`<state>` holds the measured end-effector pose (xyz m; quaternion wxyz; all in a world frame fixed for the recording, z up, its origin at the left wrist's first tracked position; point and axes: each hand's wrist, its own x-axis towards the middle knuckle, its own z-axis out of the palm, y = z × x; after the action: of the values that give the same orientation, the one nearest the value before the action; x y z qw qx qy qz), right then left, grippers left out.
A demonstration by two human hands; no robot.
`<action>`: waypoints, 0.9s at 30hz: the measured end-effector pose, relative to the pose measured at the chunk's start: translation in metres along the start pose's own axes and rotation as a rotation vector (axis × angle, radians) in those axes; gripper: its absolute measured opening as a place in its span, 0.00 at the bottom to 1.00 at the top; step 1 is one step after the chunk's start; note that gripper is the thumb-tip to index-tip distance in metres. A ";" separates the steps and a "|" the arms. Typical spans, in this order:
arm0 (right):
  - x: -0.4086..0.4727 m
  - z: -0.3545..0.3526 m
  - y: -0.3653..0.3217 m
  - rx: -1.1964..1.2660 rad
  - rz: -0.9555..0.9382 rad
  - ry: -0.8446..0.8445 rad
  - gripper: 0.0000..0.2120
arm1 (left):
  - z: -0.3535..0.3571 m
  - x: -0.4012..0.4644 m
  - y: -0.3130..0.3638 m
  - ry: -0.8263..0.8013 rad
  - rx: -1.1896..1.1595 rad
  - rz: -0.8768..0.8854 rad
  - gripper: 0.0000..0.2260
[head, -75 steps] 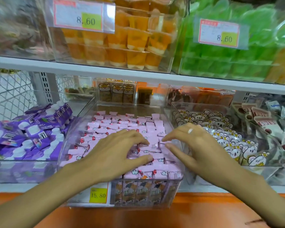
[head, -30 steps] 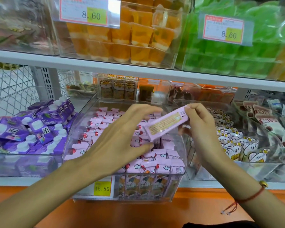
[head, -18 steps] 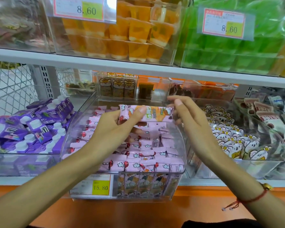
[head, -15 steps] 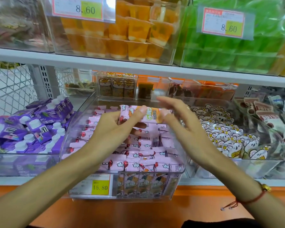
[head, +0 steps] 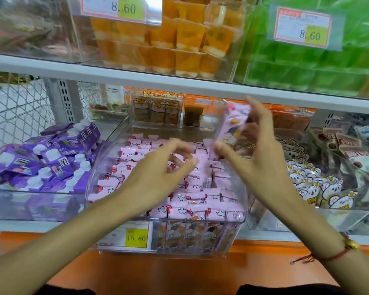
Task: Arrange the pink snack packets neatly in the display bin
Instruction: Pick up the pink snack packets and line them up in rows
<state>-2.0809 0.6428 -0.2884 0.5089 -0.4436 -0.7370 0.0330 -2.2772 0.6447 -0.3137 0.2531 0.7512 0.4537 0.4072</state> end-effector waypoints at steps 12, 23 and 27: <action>-0.006 0.014 -0.003 -0.328 0.040 -0.354 0.25 | -0.006 -0.004 -0.013 -0.374 0.682 0.152 0.19; -0.007 0.005 0.005 -0.599 -0.217 -0.603 0.09 | -0.006 -0.003 -0.014 -0.388 0.624 0.125 0.19; -0.010 0.007 0.006 -0.580 -0.205 -0.674 0.13 | -0.006 -0.003 -0.015 -0.394 0.632 0.130 0.18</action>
<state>-2.0814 0.6424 -0.3019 0.0961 -0.4571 -0.8803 -0.0830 -2.2899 0.6494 -0.3232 0.0651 0.8834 0.4509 0.1101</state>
